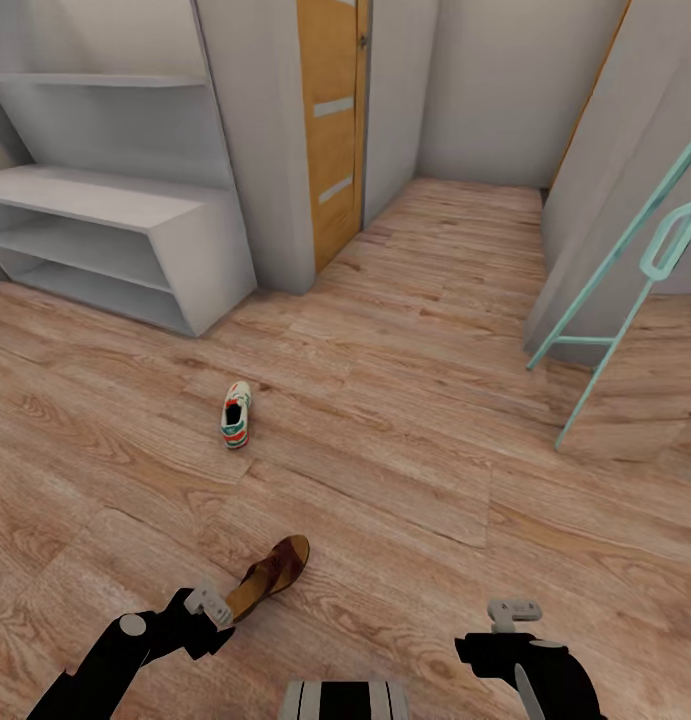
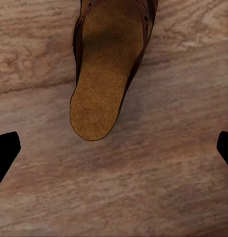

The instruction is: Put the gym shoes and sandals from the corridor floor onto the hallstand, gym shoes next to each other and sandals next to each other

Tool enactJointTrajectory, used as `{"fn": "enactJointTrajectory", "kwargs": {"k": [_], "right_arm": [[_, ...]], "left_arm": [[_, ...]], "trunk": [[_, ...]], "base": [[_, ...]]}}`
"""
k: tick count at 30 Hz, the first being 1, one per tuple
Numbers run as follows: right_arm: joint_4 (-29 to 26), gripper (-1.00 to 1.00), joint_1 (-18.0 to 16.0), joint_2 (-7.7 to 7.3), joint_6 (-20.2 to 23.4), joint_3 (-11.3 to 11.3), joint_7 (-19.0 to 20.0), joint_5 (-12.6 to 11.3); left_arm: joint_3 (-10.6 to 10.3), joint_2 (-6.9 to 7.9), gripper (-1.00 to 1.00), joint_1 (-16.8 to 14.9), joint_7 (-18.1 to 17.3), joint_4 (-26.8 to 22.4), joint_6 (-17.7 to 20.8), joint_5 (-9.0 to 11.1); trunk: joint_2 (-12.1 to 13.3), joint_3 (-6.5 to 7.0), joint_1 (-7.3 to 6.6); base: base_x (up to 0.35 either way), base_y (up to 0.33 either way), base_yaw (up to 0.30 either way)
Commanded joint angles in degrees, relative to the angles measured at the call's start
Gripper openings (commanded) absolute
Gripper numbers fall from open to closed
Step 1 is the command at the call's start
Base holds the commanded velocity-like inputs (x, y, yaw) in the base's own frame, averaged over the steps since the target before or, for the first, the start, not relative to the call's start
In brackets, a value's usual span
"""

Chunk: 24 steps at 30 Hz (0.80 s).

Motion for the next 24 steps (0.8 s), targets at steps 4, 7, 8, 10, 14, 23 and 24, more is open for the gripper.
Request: {"fn": "enactJointTrajectory", "kwargs": {"k": [4, 7, 8, 10, 14, 23, 24], "right_arm": [[-1.36, 1.00, 0.06, 0.37, -0.26, 0.24, 0.09, -0.01], [-2.32, 1.00, 0.12, 0.31, -0.32, 0.20, 0.09, 0.02], [-2.65, 1.00, 0.15, 0.25, -0.38, 0.17, 0.09, 0.03], [-2.42, 1.00, 0.19, 0.13, -0.80, 0.15, 0.08, 0.05], [-2.29, 1.00, 0.23, 0.14, -1.44, 0.85, -0.11, 0.11], [-3.18, 1.00, 0.24, 0.09, -1.51, 1.52, -0.10, 0.14], [-3.20, 1.00, 0.24, 0.09, -1.51, 1.53, -0.10, 0.15]], "left_arm": [[-0.36, -0.58, 1.00, -1.31, -0.20, 0.93, 0.49, -1.50], [-0.29, -0.59, 1.00, -1.61, -0.17, 0.59, 0.29, -2.06], [-0.25, -0.59, 1.00, -1.29, -0.16, 0.27, 0.25, -1.73], [-0.17, -0.59, 1.00, -0.64, -0.14, -0.37, 0.20, -1.09], [-0.11, -0.60, 1.00, 0.05, -0.12, -1.65, 0.29, -0.38], [-0.17, -1.24, 1.00, 0.09, -0.11, -1.87, 0.20, -1.07], [-0.18, -1.26, 1.00, 0.09, -0.11, -1.87, 0.18, -1.11]], "trunk": [[-0.02, -0.04, -0.01], [-0.02, -0.04, -0.01], [-0.02, -0.04, -0.01], [-0.02, -0.04, -0.01], [-0.02, -0.04, -0.01], [-0.02, -0.04, -0.01], [-0.02, -0.04, -0.01]], "base": [[0.000, 0.000, 0.000], [0.000, 0.000, 0.000], [0.000, 0.000, 0.000], [0.000, 0.000, 0.000], [0.000, 0.000, 0.000], [0.119, 0.104, -0.124], [0.229, 0.224, -0.251]]}}
